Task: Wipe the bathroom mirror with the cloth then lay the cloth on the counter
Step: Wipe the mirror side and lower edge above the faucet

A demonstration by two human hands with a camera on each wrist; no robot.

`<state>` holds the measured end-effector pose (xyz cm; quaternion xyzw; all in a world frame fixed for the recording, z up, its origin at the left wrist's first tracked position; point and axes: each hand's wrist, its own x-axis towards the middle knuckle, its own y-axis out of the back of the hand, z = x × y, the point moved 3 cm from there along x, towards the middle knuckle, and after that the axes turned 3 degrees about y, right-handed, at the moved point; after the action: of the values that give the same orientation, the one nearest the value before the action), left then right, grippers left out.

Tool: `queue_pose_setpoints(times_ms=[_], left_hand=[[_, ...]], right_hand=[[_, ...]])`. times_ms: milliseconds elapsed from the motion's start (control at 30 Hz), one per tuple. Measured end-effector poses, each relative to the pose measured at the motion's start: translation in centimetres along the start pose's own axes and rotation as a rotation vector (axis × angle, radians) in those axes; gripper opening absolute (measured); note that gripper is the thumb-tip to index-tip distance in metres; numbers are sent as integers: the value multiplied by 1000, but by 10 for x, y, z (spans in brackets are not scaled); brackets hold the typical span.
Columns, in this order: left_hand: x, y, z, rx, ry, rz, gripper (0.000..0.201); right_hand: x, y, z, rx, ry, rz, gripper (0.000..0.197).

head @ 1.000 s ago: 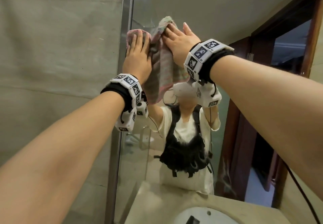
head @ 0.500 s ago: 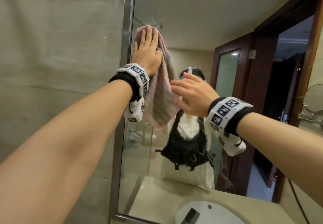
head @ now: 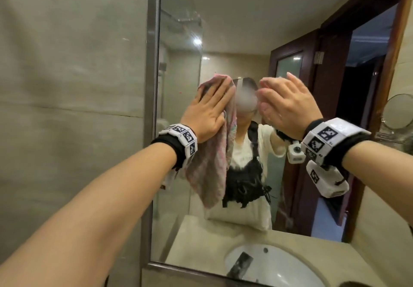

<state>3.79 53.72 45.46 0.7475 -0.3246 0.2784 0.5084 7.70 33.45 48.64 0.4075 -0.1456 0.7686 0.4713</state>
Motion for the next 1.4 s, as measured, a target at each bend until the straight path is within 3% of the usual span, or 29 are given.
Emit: queue_pose_setpoints(times_ms=[67, 333, 433, 500, 633, 933, 1033, 1133, 1400], left_hand=[[12, 7, -11, -5, 72, 34, 64], [102, 82, -94, -244, 605, 303, 61], [112, 87, -102, -227, 692, 353, 62], [113, 89, -98, -198, 621, 333, 62], [110, 88, -80, -123, 247, 268, 66], [36, 27, -63, 83, -218, 231, 59], [9, 10, -62, 87, -198, 227, 57], [-3, 5, -61, 40, -71, 184, 61], [10, 11, -68, -78, 196, 193, 66]], right_hand=[[-4, -2, -6, 19, 24, -26, 31], [-4, 4, -17, 85, 79, 7, 29], [-9, 4, -13, 85, 121, 1, 28], [-9, 1, -9, 82, 118, -13, 28], [-8, -7, -6, 75, 79, -20, 27], [-3, -13, -19, 71, 103, -28, 23], [0, -12, -27, 69, 129, -45, 24], [1, -10, -42, 73, 172, -57, 25], [17, -7, -58, 106, 217, -60, 30]])
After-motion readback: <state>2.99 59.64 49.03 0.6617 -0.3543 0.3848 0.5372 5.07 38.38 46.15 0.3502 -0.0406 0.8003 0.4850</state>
